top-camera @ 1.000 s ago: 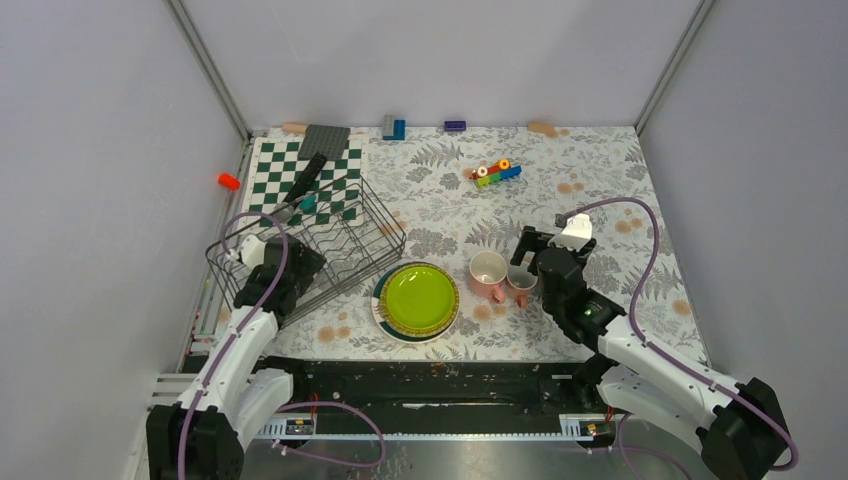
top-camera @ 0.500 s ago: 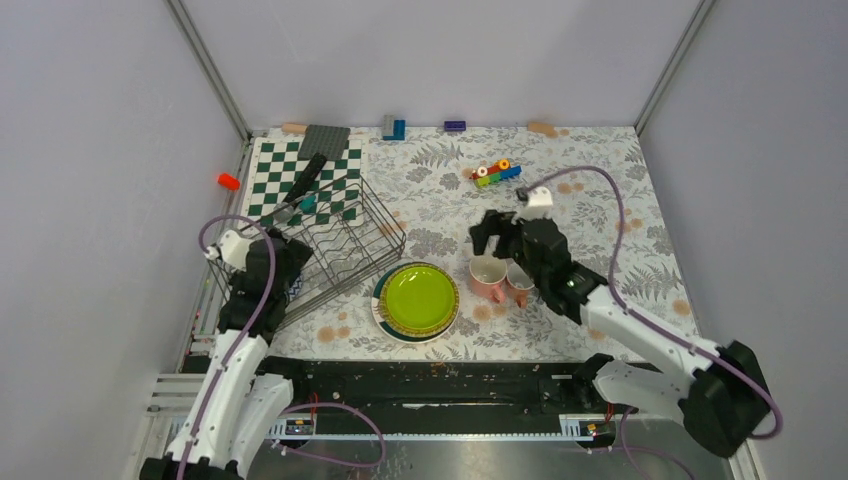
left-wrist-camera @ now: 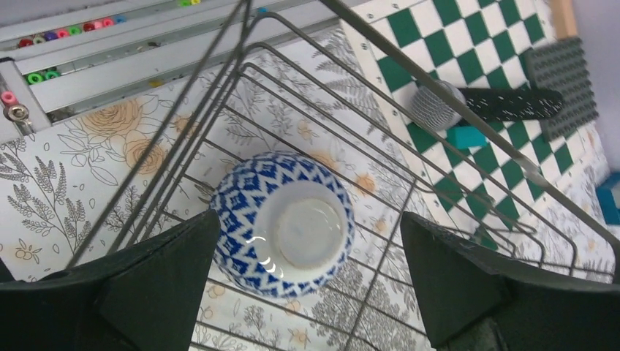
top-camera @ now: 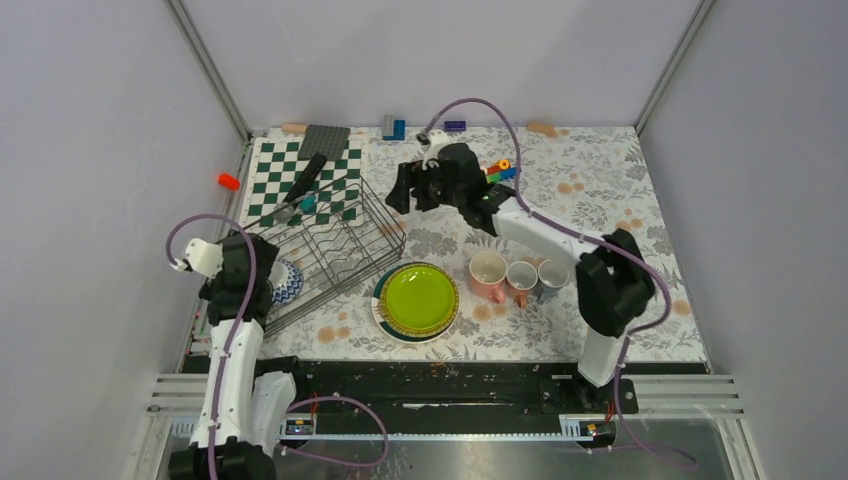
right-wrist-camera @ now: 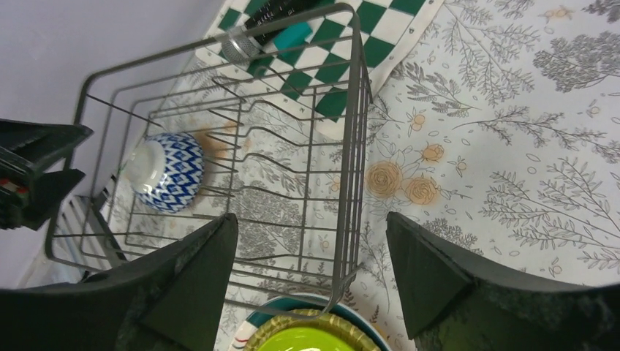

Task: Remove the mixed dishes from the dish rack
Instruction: Adjust the dish rack at the center of the board, then adjust the bowl in the dish rack, then pick up the bowl from the dish rack.

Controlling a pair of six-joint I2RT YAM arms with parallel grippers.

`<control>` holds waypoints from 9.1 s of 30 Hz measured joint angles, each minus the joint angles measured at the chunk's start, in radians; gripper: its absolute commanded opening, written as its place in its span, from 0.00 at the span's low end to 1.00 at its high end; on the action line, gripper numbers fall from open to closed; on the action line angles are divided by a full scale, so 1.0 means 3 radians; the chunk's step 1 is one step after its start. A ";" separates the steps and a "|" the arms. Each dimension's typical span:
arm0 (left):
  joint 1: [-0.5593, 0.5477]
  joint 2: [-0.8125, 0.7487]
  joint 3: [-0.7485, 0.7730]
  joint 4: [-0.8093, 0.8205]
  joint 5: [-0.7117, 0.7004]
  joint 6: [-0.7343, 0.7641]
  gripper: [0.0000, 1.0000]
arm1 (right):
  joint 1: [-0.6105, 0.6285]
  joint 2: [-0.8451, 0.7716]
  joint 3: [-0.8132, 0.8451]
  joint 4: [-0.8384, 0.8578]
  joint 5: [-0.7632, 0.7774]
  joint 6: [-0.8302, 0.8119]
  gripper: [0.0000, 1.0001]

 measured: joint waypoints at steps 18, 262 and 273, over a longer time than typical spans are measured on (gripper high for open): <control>0.0759 0.0659 -0.0383 0.0764 0.1101 0.0235 0.99 | 0.0148 0.1226 0.1006 -0.0684 0.0121 -0.0444 0.25; -0.3230 0.1247 0.1521 0.0052 0.2541 0.5753 0.00 | -0.0141 -0.2852 -0.1848 -0.0809 0.1314 0.0371 0.99; -0.3825 0.1389 0.1472 -0.0554 0.2007 0.7098 0.00 | -0.0145 -0.2691 -0.1685 -0.1256 0.0389 0.0668 0.91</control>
